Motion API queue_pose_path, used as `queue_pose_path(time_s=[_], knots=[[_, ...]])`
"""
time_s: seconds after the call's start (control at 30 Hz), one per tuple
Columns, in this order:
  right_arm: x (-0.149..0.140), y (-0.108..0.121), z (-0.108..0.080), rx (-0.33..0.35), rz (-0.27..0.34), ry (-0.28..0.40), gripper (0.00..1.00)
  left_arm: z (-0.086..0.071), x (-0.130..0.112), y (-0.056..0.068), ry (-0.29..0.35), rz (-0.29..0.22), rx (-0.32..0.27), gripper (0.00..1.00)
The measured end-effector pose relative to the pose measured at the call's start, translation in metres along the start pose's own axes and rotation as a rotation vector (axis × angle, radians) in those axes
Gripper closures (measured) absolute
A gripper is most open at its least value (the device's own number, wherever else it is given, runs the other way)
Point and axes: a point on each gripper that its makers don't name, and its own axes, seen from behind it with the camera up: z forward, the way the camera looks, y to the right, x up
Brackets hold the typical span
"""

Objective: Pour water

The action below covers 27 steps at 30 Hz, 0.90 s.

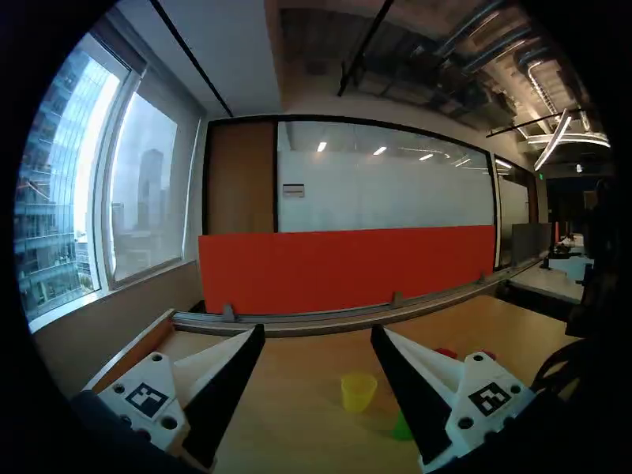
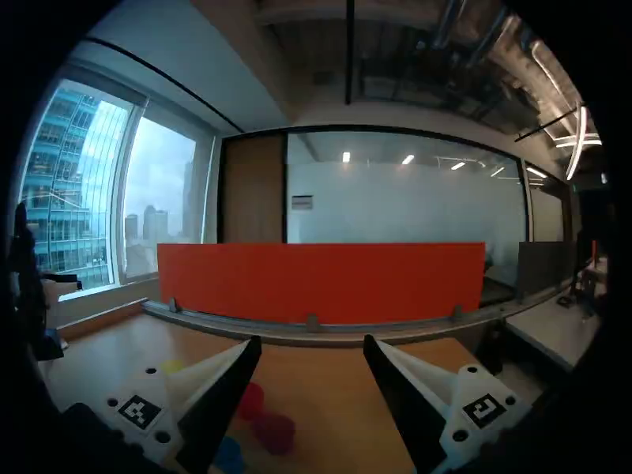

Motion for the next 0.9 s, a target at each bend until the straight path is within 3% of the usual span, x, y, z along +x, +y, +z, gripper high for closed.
queue_pose_path(time_s=[0.23,0.4,0.9], knots=[[0.009,-0.008,0.001,0.032,-0.009,-0.007,0.0,0.004,0.011,0.005,-0.013,-0.01,-0.045,0.0],[0.009,-0.016,0.002,0.073,-0.006,-0.008,0.0,0.005,0.012,0.016,-0.017,-0.013,-0.096,0.0],[0.018,-0.071,-0.008,0.335,-0.025,-0.009,0.0,0.003,0.027,0.059,0.001,-0.049,-0.311,0.0]])
